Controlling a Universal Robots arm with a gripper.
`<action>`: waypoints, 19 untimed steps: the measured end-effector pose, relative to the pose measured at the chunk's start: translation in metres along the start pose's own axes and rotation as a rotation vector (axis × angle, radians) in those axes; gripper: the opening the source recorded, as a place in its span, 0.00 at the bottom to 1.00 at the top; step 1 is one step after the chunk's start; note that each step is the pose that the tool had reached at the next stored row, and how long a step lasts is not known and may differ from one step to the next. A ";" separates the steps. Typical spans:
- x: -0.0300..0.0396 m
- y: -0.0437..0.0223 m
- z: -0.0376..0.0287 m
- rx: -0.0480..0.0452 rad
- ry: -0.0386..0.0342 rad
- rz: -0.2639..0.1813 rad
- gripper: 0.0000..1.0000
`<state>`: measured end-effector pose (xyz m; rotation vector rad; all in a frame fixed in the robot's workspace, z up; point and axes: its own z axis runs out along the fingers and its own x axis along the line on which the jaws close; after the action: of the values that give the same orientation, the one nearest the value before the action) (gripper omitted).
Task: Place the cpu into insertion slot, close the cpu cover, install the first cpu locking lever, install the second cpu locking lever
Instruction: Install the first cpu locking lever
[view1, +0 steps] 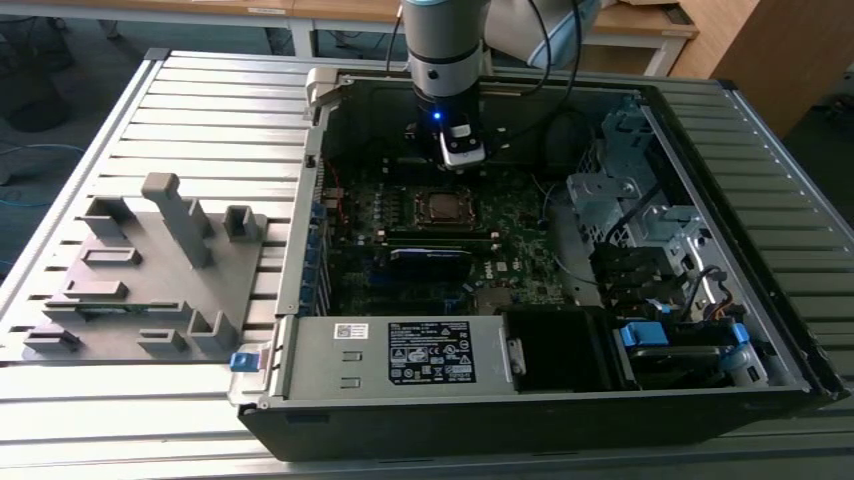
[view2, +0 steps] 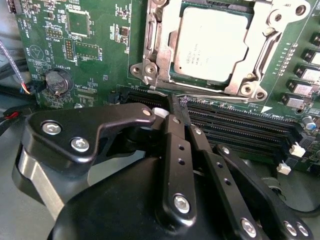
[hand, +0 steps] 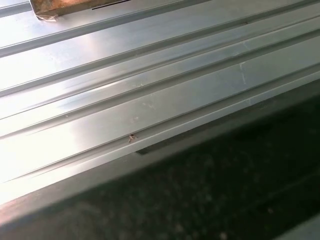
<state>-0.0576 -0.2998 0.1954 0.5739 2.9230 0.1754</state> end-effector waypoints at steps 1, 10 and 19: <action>-0.0004 -0.0010 0.0003 0.0000 -0.0001 0.000 0.10; -0.0003 -0.0012 0.0011 0.0107 -0.0044 -0.002 0.10; -0.0008 -0.0007 -0.0026 0.0121 -0.0048 -0.002 0.10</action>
<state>-0.0575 -0.3009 0.1980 0.5719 2.9219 0.1560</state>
